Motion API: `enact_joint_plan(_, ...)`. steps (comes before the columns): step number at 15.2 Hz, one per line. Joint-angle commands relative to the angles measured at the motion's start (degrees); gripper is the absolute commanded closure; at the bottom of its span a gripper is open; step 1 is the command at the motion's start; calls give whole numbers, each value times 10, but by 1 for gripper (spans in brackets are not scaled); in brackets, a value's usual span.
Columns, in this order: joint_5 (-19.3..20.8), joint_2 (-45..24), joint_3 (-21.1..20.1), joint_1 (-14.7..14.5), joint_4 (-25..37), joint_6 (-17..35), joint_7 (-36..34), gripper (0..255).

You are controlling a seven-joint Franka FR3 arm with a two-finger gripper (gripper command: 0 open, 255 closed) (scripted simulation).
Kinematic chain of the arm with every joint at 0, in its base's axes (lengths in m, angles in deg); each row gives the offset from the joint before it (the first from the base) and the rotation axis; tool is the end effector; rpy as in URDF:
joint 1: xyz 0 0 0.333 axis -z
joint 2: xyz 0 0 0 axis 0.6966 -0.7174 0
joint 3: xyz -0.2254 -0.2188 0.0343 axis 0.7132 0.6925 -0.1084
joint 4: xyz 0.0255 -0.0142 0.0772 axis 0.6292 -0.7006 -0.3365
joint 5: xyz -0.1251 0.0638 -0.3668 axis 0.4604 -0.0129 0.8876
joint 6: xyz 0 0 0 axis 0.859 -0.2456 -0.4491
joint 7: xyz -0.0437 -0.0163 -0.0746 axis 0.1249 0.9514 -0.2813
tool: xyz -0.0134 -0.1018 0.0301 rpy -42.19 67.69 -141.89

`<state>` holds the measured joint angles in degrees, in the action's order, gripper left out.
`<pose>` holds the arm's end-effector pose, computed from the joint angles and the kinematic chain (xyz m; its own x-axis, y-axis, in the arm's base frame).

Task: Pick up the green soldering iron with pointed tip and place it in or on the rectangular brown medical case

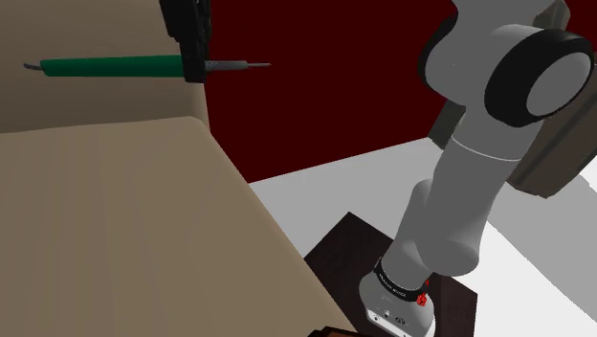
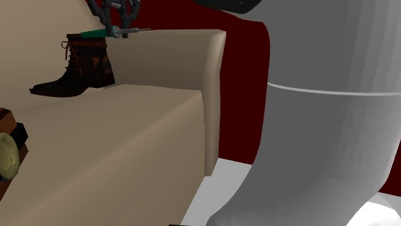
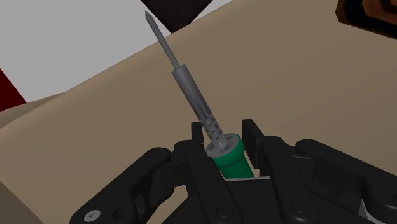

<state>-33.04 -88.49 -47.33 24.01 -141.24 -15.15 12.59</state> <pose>0.3502 0.3702 0.7462 0.6512 0.7535 -0.0903 0.7490 -0.6573 -0.0830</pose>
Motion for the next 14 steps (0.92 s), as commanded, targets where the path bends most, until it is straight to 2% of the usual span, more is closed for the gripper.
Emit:
enact_joint_plan(1,-15,27,-8,-7,-32,9,-21,255)
enact_joint_plan(7,-56,95,-32,-31,-103,27,-82,255)
enact_joint_plan(14,-92,139,-75,-65,-141,40,-167,255)
